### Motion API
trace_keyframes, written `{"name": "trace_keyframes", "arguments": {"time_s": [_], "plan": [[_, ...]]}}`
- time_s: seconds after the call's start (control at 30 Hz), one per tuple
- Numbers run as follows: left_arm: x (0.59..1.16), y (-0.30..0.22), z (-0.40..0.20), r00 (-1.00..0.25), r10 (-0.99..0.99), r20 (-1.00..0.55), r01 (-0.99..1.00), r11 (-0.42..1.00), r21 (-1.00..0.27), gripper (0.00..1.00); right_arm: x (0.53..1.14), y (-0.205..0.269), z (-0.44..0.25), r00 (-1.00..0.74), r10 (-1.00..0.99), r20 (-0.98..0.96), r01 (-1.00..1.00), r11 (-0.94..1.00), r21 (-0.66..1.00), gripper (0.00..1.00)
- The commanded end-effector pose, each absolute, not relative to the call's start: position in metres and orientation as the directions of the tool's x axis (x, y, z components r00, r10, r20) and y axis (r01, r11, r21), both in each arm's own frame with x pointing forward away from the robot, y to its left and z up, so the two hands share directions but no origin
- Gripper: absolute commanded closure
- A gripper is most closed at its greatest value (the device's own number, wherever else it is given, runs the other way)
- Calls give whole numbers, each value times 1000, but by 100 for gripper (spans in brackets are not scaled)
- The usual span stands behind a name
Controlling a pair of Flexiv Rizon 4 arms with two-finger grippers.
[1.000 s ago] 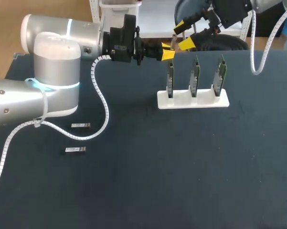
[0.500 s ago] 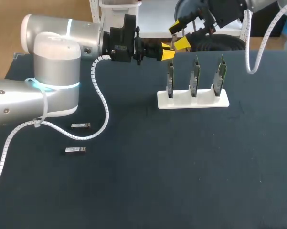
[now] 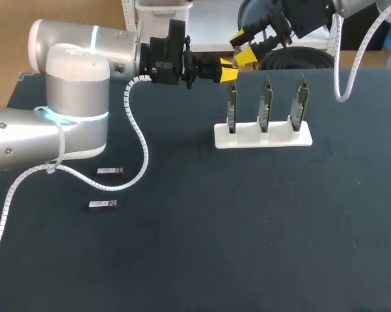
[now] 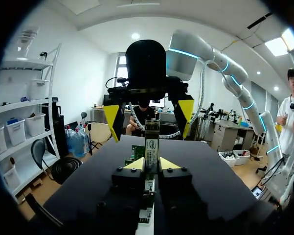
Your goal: Pick up the optical module with the left hand, and insert it into the network port with the right hand.
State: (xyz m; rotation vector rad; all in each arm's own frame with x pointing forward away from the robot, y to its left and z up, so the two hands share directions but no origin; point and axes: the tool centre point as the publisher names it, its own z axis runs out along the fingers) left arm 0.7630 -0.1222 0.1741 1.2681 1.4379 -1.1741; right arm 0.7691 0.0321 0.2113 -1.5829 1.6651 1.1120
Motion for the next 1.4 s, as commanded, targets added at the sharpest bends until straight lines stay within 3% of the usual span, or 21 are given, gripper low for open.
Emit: {"name": "trace_keyframes", "arguments": {"time_s": [0.03,0.5,0.53,0.57,0.87,1.4], "plan": [[761,-122,174,-109,178,-978,994,45,-102,100,768,32,210,-129,-497,-858,-983,-47,175,100],[761,-122,174,-109,178,-978,994,45,-102,100,769,31,211,-134,-490,-862,-984,-41,176,100],[761,-122,174,-109,178,-978,994,45,-102,23,769,31,211,-134,-489,-862,-983,-41,177,100],[761,-122,174,-109,178,-978,994,45,-102,0,769,31,211,-134,-489,-862,-983,-43,177,100],[761,-117,173,-105,195,-975,994,53,-96,0,768,30,210,-138,-484,-864,-983,-38,178,100],[763,-84,134,-128,465,-876,991,84,-100,0,766,28,210,-141,-480,-866,-984,-32,178,100]]}}
